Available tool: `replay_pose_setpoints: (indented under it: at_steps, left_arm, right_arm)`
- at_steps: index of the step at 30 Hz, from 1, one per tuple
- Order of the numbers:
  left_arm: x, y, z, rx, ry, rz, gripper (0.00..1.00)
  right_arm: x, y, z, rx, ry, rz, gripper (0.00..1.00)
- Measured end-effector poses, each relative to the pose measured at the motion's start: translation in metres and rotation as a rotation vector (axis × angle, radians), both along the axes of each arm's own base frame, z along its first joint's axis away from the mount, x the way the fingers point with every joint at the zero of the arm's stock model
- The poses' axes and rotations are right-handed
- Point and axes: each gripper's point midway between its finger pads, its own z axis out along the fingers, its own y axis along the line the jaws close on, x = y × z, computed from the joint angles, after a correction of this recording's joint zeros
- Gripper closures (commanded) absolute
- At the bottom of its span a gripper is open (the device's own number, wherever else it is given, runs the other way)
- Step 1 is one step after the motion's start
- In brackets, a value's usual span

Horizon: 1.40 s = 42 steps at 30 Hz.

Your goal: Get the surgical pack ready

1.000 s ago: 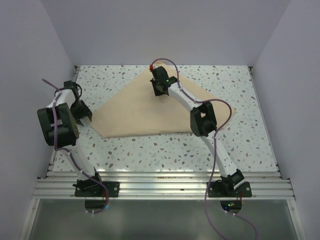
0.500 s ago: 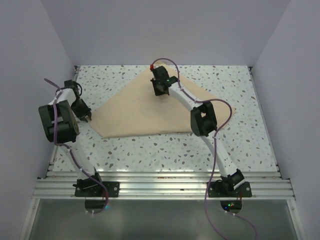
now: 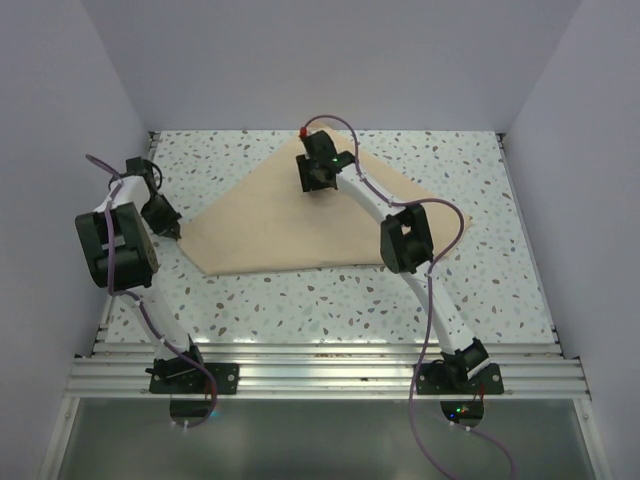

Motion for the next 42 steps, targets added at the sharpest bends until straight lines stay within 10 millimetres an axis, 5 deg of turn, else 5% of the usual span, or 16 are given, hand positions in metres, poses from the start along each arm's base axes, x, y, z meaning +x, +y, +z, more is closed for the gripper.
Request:
replay_pose_setpoints:
  at_steps: [6, 12, 15, 16, 18, 23, 27, 33, 42]
  left_arm:
    - [0.005, -0.004, 0.024, -0.007, -0.067, -0.006, 1.00]
    - [0.010, -0.010, 0.043, -0.031, -0.125, -0.016, 1.00]
    - [0.010, -0.014, 0.049, -0.047, -0.145, -0.022, 1.00]
    - [0.010, -0.015, 0.050, -0.053, -0.151, -0.024, 1.00]
    - [0.009, -0.018, 0.054, -0.062, -0.163, -0.028, 1.00]
    - [0.007, -0.024, 0.060, -0.084, -0.185, -0.038, 1.00]
    - [0.001, -0.031, 0.062, -0.107, -0.199, -0.045, 1.00]
    - [-0.002, -0.043, 0.071, -0.155, -0.242, -0.060, 1.00]
    - [-0.007, -0.060, 0.088, -0.206, -0.299, -0.078, 1.00]
  right_arm:
    - [-0.005, -0.002, 0.028, 0.029, 0.003, -0.027, 0.42]
    - [-0.025, 0.011, 0.100, 0.115, -0.033, 0.004, 0.46]
    - [-0.054, 0.034, 0.131, 0.170, -0.024, 0.060, 0.62]
    - [-0.067, 0.044, 0.138, 0.189, -0.011, 0.083, 0.81]
    - [-0.100, 0.067, 0.146, 0.226, 0.032, 0.132, 1.00]
    - [-0.174, 0.114, 0.123, 0.252, 0.189, 0.213, 1.00]
    - [-0.209, 0.115, 0.081, 0.207, 0.327, 0.167, 1.00]
    - [-0.214, 0.091, 0.038, 0.164, 0.447, 0.033, 1.00]
    - [-0.213, 0.093, 0.016, 0.167, 0.490, -0.012, 1.00]
